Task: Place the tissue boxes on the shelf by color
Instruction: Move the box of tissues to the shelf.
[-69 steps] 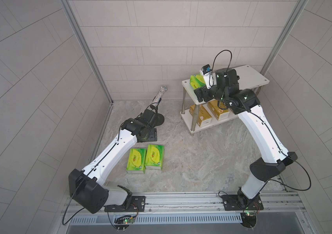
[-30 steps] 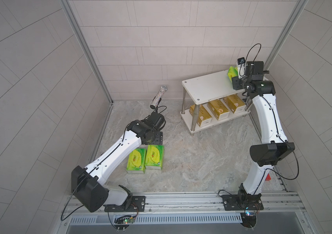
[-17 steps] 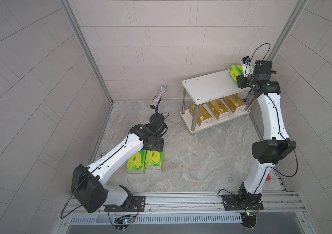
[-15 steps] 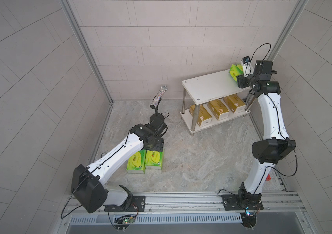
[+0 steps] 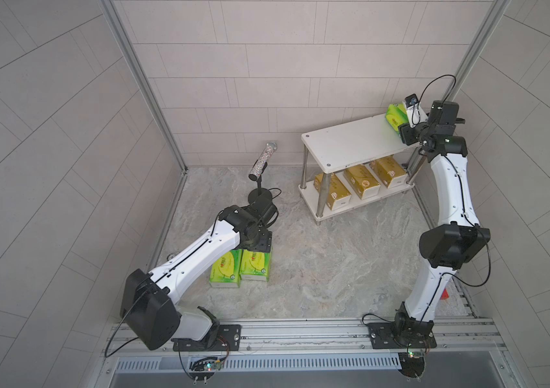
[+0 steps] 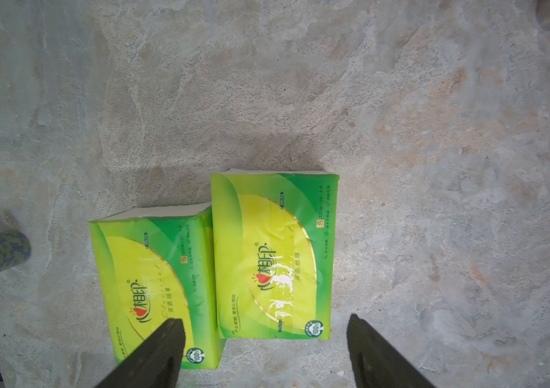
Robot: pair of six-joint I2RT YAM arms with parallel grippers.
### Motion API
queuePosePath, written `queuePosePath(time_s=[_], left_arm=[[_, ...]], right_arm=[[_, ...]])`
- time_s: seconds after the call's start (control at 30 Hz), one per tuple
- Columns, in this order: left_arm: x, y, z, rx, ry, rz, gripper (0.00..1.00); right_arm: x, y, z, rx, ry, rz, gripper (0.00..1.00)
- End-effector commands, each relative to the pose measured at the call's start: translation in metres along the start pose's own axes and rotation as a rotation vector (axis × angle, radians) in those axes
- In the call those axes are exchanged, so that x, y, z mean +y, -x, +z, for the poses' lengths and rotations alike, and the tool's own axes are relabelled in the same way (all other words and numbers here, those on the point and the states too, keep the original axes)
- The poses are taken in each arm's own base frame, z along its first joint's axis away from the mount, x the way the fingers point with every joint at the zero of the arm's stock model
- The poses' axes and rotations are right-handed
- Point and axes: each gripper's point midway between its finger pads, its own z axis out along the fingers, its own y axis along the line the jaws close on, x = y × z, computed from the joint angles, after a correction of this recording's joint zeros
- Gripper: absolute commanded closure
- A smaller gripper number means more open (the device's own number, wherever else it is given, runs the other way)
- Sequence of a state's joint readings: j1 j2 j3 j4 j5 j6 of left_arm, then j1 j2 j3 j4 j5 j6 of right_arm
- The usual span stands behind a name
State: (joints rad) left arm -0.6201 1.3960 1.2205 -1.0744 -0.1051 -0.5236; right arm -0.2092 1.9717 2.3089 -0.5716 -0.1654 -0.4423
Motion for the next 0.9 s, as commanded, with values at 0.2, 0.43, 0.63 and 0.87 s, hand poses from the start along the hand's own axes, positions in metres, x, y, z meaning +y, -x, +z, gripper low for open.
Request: queuePosePath(time_s=[0.2,0.43,0.63,0.87], left_arm=[[0.002,-0.004,0.007,0.041,0.031,0.025,0.16],[0.003,-0.003,0.010,0.047,0.045,0.025,0.16],[0.002,0.000,0.010,0.048,0.046,0.025,0.16],[0.001,0.001,0.008,0.042,0.042,0.019,0.16]], right_arm=[[0.008,-0.039,0.013,-0.022,0.106,0.003,0.33],[0.016,-0.039,0.004,-0.072,0.207,-0.010,0.33],[0.011,-0.036,0.006,-0.083,0.187,0.018,0.31],[-0.001,-0.018,0.004,-0.140,0.142,0.069,0.25]])
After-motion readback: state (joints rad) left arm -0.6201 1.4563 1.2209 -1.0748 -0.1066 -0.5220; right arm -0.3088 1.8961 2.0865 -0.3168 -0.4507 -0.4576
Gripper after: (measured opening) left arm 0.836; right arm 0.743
